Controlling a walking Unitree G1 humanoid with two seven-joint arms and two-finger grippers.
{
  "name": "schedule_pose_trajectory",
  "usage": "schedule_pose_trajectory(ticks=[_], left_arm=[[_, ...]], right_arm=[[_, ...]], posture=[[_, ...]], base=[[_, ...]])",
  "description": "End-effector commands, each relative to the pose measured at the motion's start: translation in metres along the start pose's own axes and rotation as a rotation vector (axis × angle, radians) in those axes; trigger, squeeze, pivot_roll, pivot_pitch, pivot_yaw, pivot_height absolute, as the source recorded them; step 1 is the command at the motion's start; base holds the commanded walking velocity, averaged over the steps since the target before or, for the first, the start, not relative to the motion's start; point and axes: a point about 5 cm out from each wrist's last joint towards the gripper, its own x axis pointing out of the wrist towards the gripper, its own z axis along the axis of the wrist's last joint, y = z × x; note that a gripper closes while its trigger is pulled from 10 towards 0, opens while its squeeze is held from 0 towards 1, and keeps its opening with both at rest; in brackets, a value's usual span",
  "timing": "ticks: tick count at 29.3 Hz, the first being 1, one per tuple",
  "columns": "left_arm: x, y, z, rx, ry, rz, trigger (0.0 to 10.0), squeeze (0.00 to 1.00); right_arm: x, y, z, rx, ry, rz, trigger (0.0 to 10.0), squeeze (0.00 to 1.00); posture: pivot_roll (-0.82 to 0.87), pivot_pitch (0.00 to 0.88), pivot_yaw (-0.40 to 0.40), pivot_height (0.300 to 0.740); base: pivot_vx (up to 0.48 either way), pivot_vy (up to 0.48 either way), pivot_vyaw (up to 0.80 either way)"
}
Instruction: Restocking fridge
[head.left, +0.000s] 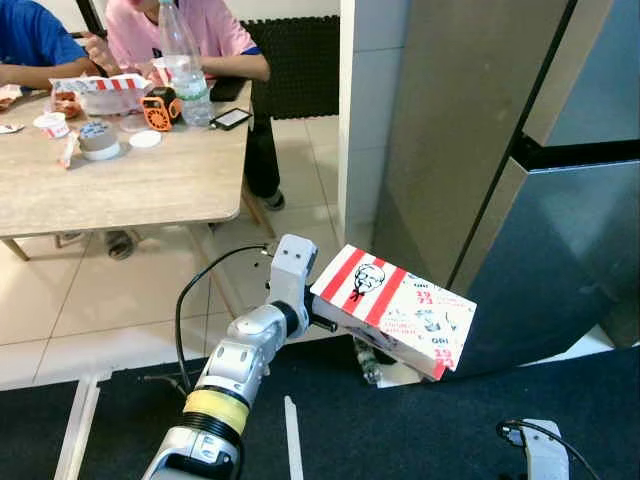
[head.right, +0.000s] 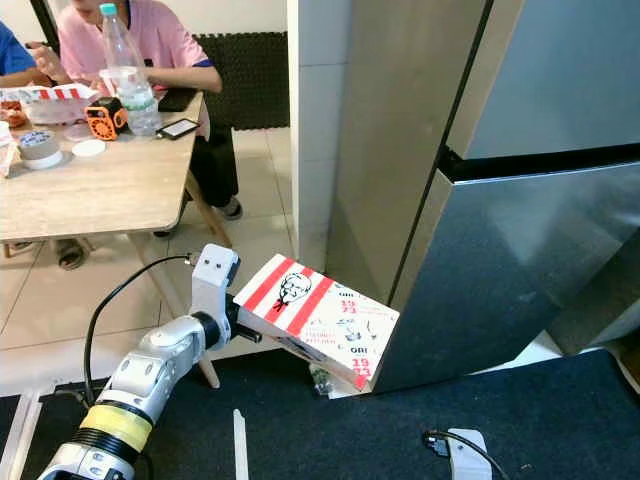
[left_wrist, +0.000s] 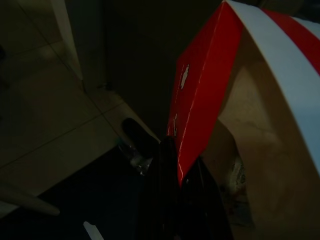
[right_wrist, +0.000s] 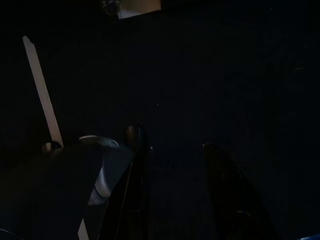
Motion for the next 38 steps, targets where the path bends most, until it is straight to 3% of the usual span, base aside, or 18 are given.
schedule_pose_trajectory(ticks=[1,18,24,31,38], left_arm=[[-0.002,0.005,0.001,0.013,-0.001,0.007,10.0,0.0],[-0.002,0.004,0.006,0.016,-0.021,0.001,10.0,0.0],[-0.001,-0.001,0.007,0.034,-0.035,-0.023,10.0,0.0],[0.0,-0.011,0.005,0.046,-0.034,-0.059,10.0,0.0],[0.001,-0.013,0.007,0.042,-0.042,-0.07,10.0,0.0]], right_arm=[[0.0,0.001,-0.001,0.023,-0.01,0.002,10.0,0.0],[0.001,0.004,0.002,0.035,-0.02,0.009,10.0,0.0],[0.001,0.004,0.002,0.038,-0.021,0.01,10.0,0.0],[0.001,0.005,0.002,0.063,-0.028,0.01,10.0,0.0],[0.002,0.007,0.003,0.051,-0.017,0.015,10.0,0.0]], posture=[[-0.05,0.024,0.023,0.74],[-0.04,0.026,0.025,0.74],[-0.04,0.027,0.023,0.74],[-0.05,0.029,0.024,0.74],[-0.04,0.028,0.022,0.74]], base=[[0.289,0.0,0.0],[0.287,0.0,0.0],[0.0,0.0,0.0],[0.212,-0.407,0.0],[0.256,-0.389,-0.76]])
